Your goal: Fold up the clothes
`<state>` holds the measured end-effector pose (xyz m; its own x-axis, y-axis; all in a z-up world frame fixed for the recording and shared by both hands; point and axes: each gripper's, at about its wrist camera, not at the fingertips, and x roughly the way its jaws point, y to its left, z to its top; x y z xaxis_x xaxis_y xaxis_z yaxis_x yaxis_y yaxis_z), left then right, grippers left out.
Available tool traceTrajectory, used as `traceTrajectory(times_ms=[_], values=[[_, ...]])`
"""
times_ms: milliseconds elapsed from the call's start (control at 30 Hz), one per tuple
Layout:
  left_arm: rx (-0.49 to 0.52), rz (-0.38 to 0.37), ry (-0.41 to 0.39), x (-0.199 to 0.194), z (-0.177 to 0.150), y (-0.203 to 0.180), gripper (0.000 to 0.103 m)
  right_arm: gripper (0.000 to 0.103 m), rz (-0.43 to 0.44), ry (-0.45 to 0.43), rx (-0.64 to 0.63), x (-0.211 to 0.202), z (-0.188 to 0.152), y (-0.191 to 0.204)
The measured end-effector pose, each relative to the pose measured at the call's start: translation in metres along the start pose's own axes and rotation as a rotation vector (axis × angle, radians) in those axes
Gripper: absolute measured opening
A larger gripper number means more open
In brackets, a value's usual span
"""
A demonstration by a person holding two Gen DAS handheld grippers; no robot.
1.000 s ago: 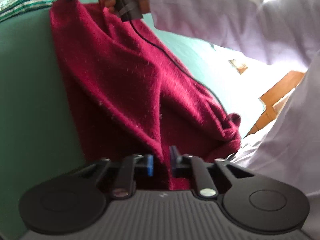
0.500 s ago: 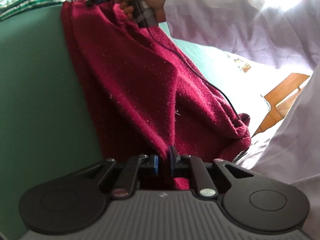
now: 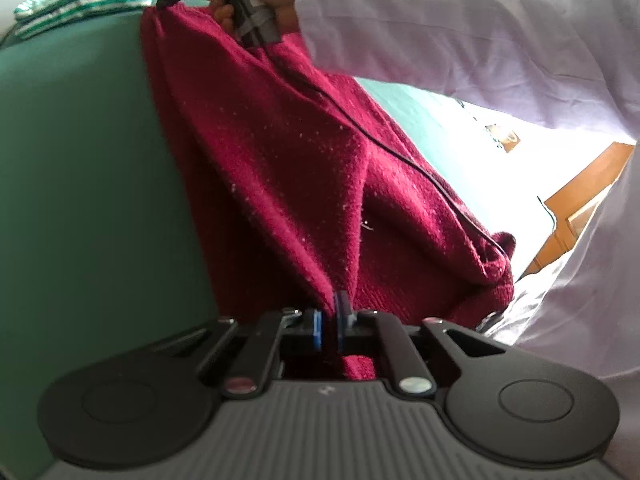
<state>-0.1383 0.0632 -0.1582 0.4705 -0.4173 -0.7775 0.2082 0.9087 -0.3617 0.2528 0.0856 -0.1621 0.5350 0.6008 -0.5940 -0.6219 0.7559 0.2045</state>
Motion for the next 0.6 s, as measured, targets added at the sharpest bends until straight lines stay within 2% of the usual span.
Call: traceTrajectory(times_ms=[100, 167, 233, 267, 300, 333, 400, 467, 533, 600], values=[[-0.04, -0.033, 0.001, 0.005, -0.005, 0.009, 0.008, 0.0, 0.0, 0.028, -0.01, 0.019, -0.001, 0.002], [-0.047, -0.036, 0.0, 0.005, -0.004, 0.011, 0.009, 0.001, -0.028, 0.01, -0.103, 0.018, -0.006, 0.009], [-0.01, 0.001, -0.005, -0.001, -0.003, 0.006, 0.015, 0.019, -0.063, -0.012, -0.151, -0.002, -0.007, 0.014], [0.016, 0.031, -0.009, -0.006, -0.004, 0.003, 0.016, 0.021, -0.073, -0.031, -0.16, -0.015, -0.007, 0.015], [0.036, 0.061, -0.018, -0.015, -0.004, 0.001, 0.017, 0.021, -0.045, -0.048, -0.15, -0.034, -0.008, 0.013], [0.049, 0.09, -0.031, -0.025, -0.005, 0.001, 0.017, 0.022, 0.018, -0.018, -0.124, -0.054, -0.013, 0.009], [0.08, 0.137, -0.058, -0.044, -0.005, -0.002, 0.017, 0.023, 0.159, 0.073, -0.064, -0.092, -0.025, 0.001], [0.122, 0.152, -0.092, -0.059, -0.002, -0.01, 0.017, 0.024, 0.311, 0.192, -0.004, -0.126, -0.049, 0.0], [0.167, 0.108, -0.103, -0.059, 0.004, -0.018, 0.018, 0.023, 0.41, 0.295, 0.028, -0.151, -0.081, 0.002], [0.216, 0.037, -0.08, -0.043, 0.011, -0.024, 0.028, 0.023, 0.377, 0.34, 0.021, -0.16, -0.109, 0.006]])
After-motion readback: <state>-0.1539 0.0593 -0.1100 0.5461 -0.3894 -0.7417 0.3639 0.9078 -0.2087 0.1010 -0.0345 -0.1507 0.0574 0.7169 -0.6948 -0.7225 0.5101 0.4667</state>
